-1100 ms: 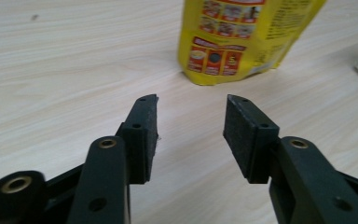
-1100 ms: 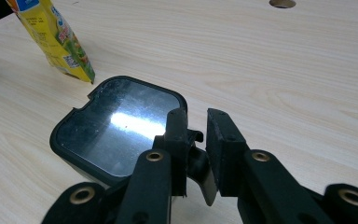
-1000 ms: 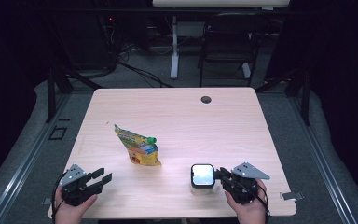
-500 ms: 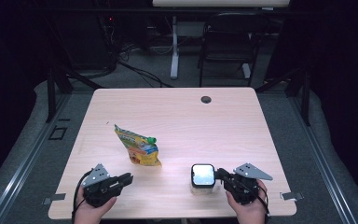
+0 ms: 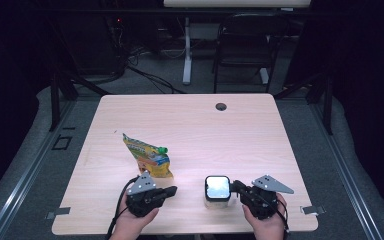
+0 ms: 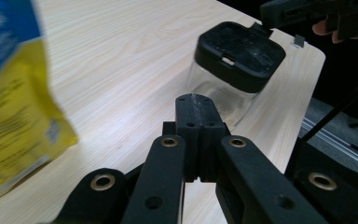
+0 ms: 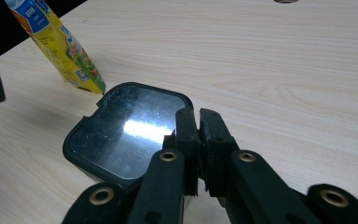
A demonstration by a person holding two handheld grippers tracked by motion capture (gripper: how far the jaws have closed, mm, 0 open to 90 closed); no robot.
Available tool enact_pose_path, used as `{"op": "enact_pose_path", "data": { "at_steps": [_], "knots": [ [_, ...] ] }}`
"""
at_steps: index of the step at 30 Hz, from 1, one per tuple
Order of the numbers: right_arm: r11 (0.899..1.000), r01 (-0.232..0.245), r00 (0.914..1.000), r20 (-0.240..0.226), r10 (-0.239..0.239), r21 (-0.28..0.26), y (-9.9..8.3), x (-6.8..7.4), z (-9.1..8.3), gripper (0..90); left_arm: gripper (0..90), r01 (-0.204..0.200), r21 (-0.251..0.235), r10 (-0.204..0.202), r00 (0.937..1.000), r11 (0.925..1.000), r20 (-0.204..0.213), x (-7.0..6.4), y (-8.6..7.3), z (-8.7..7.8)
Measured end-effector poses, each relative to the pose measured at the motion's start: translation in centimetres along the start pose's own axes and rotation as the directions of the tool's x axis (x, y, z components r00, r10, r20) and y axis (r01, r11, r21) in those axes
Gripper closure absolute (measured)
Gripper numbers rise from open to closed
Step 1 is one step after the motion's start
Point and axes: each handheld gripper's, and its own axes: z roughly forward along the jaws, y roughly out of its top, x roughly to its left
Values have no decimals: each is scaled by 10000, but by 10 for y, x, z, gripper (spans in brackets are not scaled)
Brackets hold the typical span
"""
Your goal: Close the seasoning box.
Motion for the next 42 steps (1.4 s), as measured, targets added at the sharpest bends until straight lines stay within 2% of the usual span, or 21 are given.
{"op": "enact_pose_path", "data": {
  "at_steps": [8,12,22,26,36,42],
  "knots": [
    [10000,64,10000,8,-64,-12,0,0,0,867,900,11,180,-20,9987,9998,500,-8,3,23],
    [9999,124,9999,45,-124,-41,-1,1,0,868,900,57,253,-71,9985,9997,551,-10,2,29],
    [9999,105,9999,62,-105,-129,-2,1,0,869,900,109,361,-146,9945,9993,1040,-19,2,44],
    [9999,-13,10000,0,13,-148,-2,0,0,868,900,-53,452,-1,9931,9990,1177,-24,4,49],
    [9999,-32,10000,-34,31,-168,-2,0,0,868,900,-393,776,298,9922,9962,1207,-32,6,61],
    [9999,-34,10000,-59,33,-121,-2,-1,0,869,900,-364,813,265,9926,9960,1189,-32,6,61]
  ]
}}
